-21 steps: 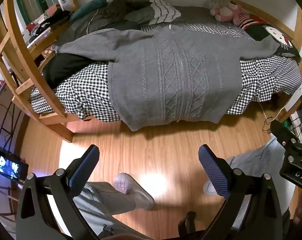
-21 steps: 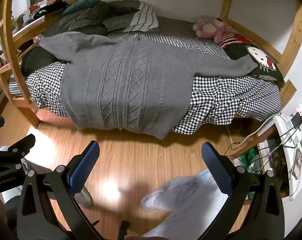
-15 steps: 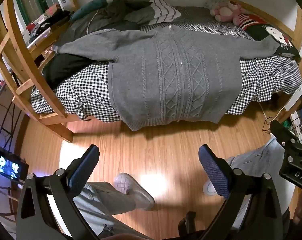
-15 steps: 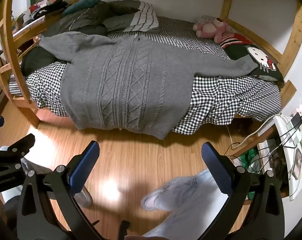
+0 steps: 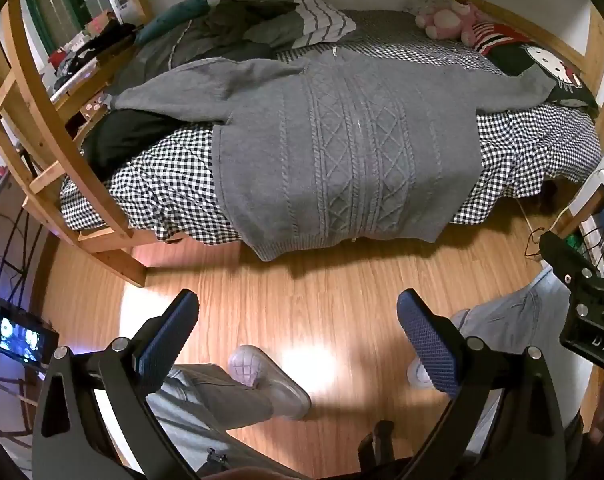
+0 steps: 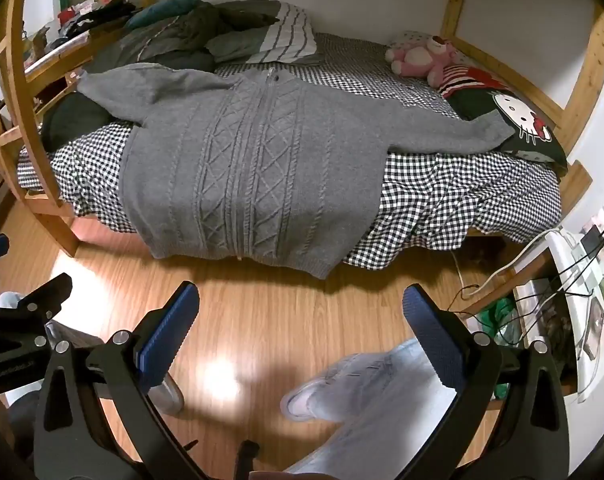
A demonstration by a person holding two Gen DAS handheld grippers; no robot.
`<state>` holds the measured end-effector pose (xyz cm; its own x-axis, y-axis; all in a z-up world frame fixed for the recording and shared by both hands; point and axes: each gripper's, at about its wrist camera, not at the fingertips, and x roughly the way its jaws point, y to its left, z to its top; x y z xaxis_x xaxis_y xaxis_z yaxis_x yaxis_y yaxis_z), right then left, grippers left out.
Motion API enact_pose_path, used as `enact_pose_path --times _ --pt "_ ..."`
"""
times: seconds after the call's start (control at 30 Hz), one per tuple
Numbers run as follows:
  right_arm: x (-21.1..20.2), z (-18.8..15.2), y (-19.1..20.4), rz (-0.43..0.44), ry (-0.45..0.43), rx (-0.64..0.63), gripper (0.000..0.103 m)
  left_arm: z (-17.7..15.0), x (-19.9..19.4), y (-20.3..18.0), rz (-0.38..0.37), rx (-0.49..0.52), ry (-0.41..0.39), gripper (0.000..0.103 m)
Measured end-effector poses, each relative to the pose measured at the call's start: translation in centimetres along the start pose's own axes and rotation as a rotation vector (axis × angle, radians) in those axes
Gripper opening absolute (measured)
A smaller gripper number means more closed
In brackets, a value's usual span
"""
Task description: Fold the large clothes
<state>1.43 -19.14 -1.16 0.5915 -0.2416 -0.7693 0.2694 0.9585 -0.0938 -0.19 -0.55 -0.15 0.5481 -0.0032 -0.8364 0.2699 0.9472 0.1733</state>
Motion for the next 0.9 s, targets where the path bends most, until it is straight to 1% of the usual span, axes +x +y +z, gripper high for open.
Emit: enact_pose_path --times 0.9 --pt "-0.22 0.27 0.06 -0.001 -0.003 -0.01 0.1 -0.03 0.14 -0.14 -0.001 0.004 0.006 0.098"
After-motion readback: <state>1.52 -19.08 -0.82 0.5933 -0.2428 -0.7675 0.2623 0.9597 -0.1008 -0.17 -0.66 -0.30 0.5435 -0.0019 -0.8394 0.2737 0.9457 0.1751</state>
